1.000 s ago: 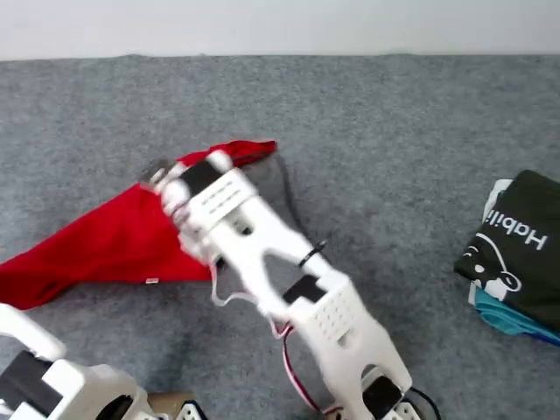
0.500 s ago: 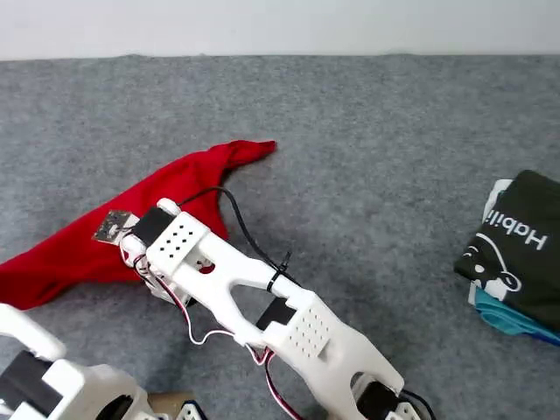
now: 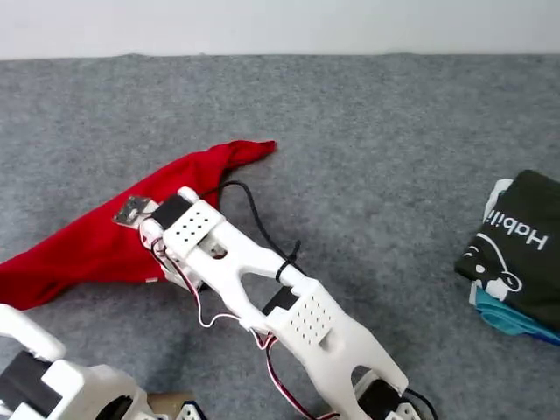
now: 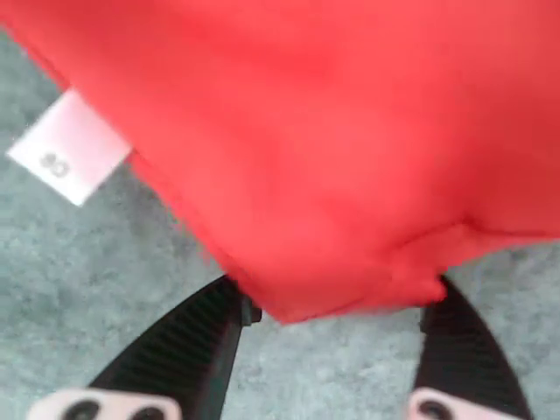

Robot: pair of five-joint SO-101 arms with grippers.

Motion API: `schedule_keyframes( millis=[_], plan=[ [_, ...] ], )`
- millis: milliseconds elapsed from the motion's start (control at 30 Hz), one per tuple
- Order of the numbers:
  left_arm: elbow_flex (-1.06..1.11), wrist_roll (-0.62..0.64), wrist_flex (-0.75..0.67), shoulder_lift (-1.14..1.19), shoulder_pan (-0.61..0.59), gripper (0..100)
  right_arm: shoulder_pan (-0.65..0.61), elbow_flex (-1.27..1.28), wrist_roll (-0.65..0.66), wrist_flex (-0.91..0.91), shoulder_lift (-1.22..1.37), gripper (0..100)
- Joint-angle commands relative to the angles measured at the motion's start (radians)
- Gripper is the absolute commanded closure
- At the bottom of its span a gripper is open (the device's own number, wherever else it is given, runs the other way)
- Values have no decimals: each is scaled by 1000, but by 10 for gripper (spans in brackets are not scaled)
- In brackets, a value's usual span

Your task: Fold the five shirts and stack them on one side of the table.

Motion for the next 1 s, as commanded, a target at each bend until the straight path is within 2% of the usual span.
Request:
schedule_keyframes(
  millis=[0,100,533,633,733,967],
  plan=[
    [-2,0,-21,-6,0,985,-13,-3,12,-47,-15,798],
    [-2,0,-21,-6,-5,985,-33,-3,54,-44,-19,807],
    [-2,0,-21,-5,-2,985,-41,-71,60,-24,-12,815],
    [-2,0,-21,-5,-2,985,-38,-69,75,-28,-12,897],
    [-2,0,-21,-5,-2,985,-35,-69,176,-2,-15,995],
    [-2,-3,-21,-8,0,985,33,-176,206,137,-22,988]
  ],
)
